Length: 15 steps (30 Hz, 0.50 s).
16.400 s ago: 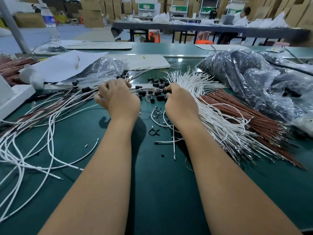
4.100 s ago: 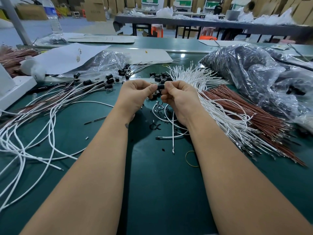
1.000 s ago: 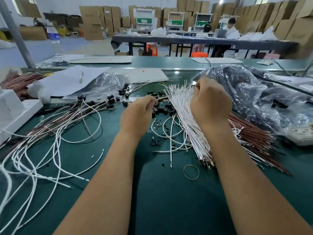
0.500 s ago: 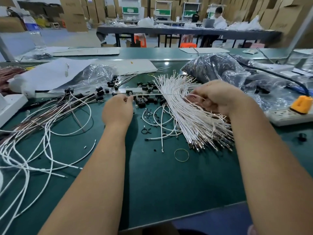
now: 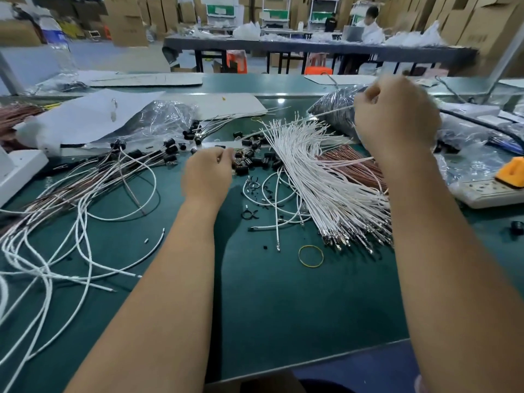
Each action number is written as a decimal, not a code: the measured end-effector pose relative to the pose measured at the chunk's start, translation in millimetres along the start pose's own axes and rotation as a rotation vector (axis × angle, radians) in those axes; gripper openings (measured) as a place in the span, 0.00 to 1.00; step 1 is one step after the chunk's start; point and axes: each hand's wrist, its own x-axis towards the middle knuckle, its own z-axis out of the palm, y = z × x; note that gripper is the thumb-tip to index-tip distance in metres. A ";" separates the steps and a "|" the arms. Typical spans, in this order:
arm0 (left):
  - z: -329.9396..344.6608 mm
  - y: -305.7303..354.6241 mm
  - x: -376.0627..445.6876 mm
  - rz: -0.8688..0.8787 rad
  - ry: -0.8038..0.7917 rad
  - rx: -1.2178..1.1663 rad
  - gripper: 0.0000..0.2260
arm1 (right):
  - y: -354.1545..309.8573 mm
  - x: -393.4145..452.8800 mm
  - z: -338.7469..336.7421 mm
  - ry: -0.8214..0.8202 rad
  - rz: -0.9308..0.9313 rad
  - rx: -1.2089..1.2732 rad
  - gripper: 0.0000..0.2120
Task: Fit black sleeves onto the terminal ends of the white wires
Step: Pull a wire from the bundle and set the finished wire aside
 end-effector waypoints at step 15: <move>6.3 -6.0 6.2 -0.100 -0.025 -0.166 0.13 | 43.8 -1.4 -5.4 -0.323 0.384 -0.279 0.15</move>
